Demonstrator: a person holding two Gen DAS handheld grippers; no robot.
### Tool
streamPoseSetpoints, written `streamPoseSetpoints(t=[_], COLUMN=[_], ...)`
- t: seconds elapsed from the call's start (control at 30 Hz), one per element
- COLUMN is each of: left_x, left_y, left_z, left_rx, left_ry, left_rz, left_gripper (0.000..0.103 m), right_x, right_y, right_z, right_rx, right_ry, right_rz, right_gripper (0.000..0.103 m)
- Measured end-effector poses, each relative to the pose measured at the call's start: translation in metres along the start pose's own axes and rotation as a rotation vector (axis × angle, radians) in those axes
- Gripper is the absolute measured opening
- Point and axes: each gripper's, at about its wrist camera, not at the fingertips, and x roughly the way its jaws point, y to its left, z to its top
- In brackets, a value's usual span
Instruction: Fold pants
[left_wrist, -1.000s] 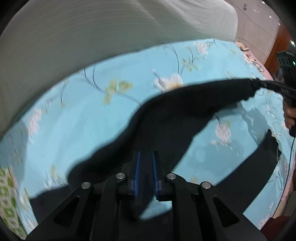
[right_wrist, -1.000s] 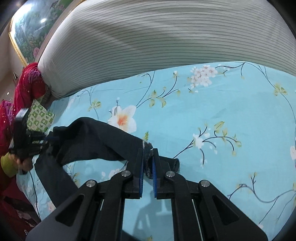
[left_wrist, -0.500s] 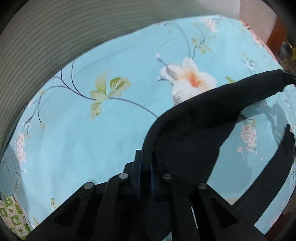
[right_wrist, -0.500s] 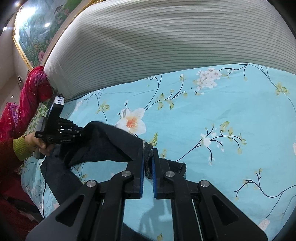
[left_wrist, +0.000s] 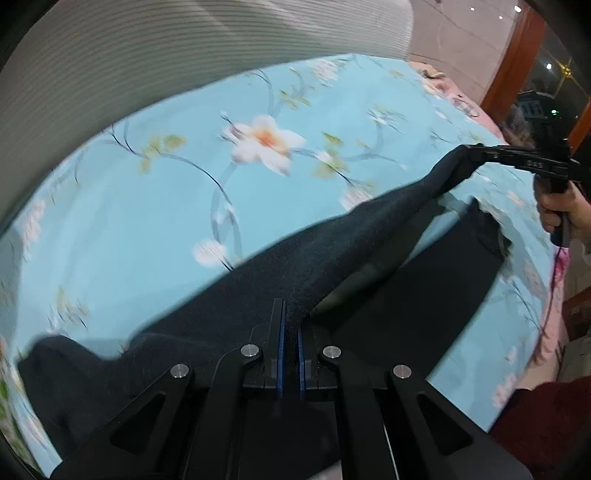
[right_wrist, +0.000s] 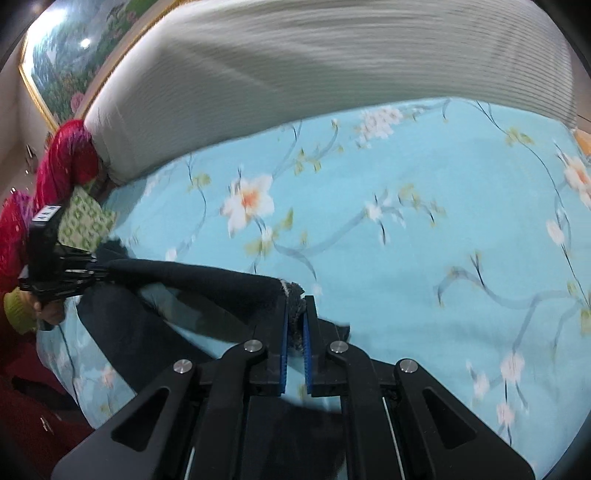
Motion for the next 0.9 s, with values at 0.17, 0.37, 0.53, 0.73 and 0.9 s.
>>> streamPoseSetpoints(t=[0.17,0.37,0.53,0.73,0.9], left_x=[-0.012,-0.013,0.004,0.025,0.010], left_y=[-0.026,-0.045,-0.056,-0.052,-0.047], left_z=[-0.030,-0.055,-0.072,-0.086,-0.102], left_rx=[0.017,0.027,0.052,-0.020,-0.106], left_ry=[-0.001,0.010,0.060,0.137,0.135], left_rz=[-0.031,-0.063,-0.058,-0.053,-0.058], left_gripper=[0.003,0.003,0.004,0.016,0.048], right_x=[-0.015,-0.029,-0.026,-0.011,-0.022], right_y=[0.008,0.020,0.016,0.017,0.016], right_z=[-0.035,-0.070,-0.090,-0.110,-0.114], right_rx=[-0.013,-0.072,-0.068,-0.050,0.023], right_ry=[0.038,0.091,0.133,0.207,0.244], right_rz=[-0.026,-0.076,-0.109,-0.140,-0.241], right_gripper=[0.008,0.007,0.007,0.008,0.040])
